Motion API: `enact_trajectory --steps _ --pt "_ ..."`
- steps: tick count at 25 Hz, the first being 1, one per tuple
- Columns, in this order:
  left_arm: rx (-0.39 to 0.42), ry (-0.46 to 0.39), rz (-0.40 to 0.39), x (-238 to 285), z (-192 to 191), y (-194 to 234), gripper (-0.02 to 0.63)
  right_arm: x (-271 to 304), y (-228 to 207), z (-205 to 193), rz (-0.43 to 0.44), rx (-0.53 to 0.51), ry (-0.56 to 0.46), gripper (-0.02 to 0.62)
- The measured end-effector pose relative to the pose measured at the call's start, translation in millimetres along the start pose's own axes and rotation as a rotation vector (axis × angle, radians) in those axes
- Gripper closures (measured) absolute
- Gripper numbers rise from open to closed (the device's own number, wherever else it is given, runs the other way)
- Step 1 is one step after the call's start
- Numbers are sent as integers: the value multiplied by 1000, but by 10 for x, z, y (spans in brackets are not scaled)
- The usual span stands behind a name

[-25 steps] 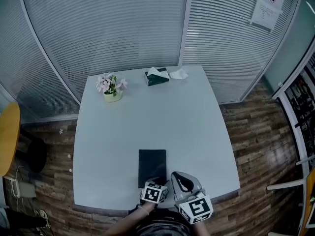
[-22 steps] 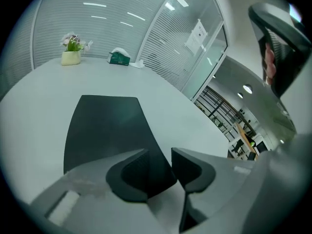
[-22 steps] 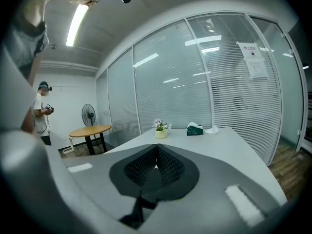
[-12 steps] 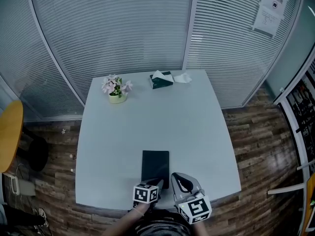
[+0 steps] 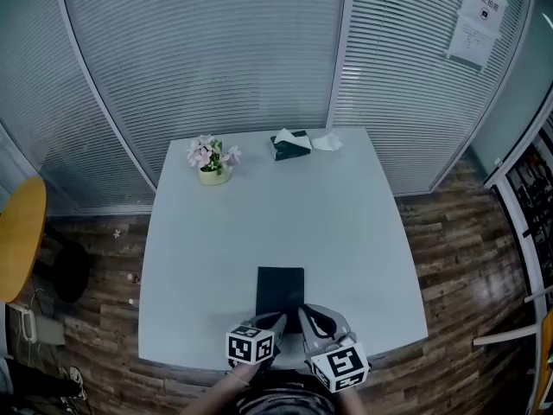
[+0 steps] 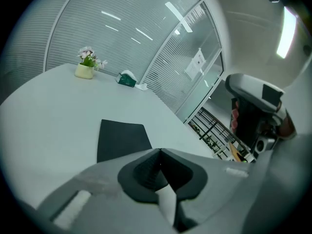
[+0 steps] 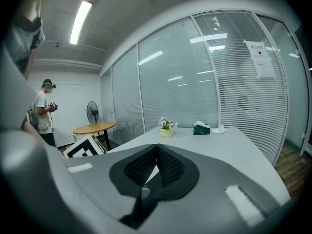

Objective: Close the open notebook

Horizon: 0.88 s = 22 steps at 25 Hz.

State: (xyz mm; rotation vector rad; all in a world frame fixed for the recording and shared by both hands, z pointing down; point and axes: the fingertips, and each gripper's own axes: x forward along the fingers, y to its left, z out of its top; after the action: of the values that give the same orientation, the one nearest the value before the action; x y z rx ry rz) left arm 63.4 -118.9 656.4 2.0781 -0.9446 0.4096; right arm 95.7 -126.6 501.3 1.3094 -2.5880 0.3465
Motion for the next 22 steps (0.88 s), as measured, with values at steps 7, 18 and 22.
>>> enact_trajectory --steps 7,18,22 --pt "104 -71 -10 -263 268 -123 603 95 75 -25 10 1 12 593" --pt "325 -239 38 -738 842 -409 603 241 158 100 48 3 5 594" --pt "400 -302 55 -924 1028 -541 602 247 231 221 64 -2 -19 594"
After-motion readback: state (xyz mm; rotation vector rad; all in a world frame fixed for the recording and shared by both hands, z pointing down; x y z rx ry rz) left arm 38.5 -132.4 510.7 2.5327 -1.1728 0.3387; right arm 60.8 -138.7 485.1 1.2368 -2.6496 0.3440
